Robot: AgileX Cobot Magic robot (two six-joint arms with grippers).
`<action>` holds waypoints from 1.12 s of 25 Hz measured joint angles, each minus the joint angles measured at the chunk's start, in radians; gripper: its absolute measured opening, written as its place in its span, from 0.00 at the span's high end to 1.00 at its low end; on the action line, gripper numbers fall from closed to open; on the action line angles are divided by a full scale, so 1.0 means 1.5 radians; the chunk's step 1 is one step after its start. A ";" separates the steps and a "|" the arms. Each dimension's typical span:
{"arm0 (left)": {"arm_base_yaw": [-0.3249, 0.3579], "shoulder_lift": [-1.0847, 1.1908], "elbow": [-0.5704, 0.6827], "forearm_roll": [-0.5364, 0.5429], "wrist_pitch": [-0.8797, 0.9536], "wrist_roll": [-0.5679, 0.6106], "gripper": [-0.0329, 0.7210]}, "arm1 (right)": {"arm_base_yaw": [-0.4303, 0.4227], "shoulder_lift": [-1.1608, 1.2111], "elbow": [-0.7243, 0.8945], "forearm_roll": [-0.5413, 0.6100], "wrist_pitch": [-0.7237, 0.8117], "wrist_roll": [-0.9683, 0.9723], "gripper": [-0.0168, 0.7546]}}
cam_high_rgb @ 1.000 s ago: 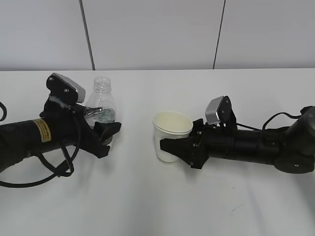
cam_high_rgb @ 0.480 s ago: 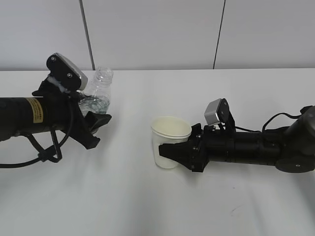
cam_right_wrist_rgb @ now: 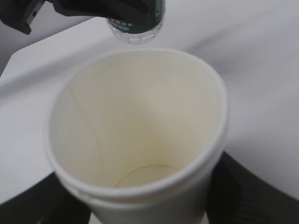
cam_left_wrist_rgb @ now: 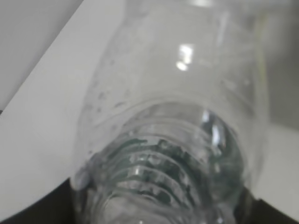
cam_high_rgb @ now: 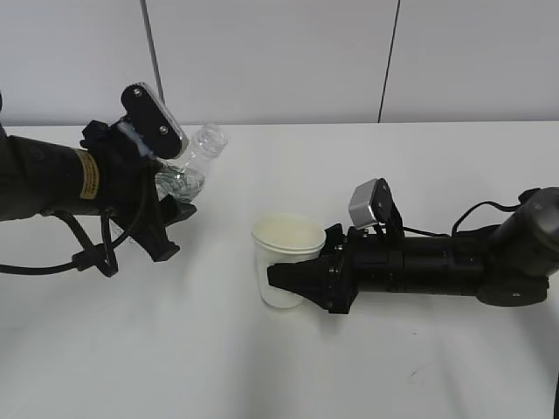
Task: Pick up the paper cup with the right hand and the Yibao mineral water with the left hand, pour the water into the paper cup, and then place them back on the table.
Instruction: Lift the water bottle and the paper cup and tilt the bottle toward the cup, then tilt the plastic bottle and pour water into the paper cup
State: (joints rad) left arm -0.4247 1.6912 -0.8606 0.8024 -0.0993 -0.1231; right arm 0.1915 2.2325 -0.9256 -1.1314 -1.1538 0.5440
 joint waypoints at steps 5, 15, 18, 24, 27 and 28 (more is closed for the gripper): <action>-0.012 0.000 -0.024 0.024 0.054 0.000 0.45 | 0.017 0.000 -0.025 -0.004 0.000 0.010 0.34; -0.012 0.000 -0.028 0.075 0.104 0.001 0.46 | 0.018 0.000 -0.093 -0.043 0.040 0.075 0.34; -0.012 0.000 -0.028 0.087 0.117 0.001 0.46 | 0.018 0.001 -0.106 -0.063 0.056 0.089 0.34; -0.012 0.000 -0.044 0.120 0.153 0.001 0.46 | 0.021 0.001 -0.133 -0.095 0.080 0.117 0.34; -0.017 -0.001 -0.054 0.133 0.173 0.001 0.46 | 0.033 0.001 -0.145 -0.104 0.084 0.122 0.34; -0.020 -0.001 -0.055 0.139 0.180 0.001 0.46 | 0.037 0.001 -0.149 -0.106 0.086 0.124 0.34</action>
State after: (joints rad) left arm -0.4544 1.6905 -0.9435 1.0113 0.1706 -0.1211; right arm 0.2468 2.2346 -1.1490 -1.2901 -1.0248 0.7298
